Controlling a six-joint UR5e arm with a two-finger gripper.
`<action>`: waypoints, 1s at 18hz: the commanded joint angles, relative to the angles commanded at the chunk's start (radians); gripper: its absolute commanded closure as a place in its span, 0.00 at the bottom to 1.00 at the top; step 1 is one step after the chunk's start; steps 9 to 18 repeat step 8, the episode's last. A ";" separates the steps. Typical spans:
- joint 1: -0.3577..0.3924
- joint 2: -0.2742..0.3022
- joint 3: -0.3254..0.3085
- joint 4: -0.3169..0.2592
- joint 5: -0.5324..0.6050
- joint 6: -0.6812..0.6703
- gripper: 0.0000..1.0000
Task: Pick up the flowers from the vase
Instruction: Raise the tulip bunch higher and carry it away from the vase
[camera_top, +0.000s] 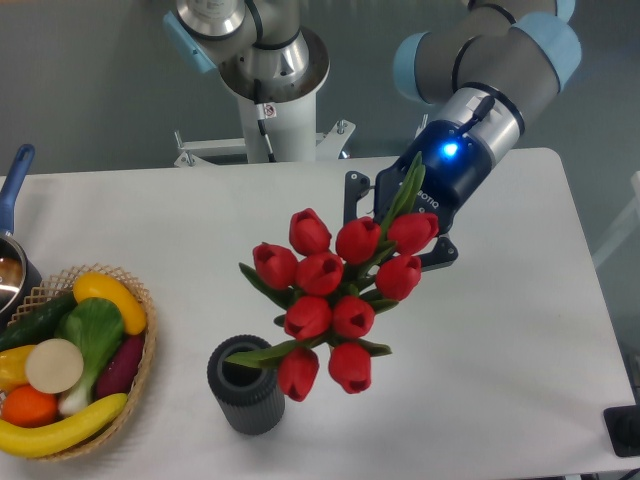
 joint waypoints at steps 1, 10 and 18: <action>0.003 0.000 -0.002 0.000 0.000 0.005 0.85; 0.002 0.002 -0.012 0.000 0.000 0.035 0.85; 0.002 0.002 -0.012 0.000 0.000 0.035 0.85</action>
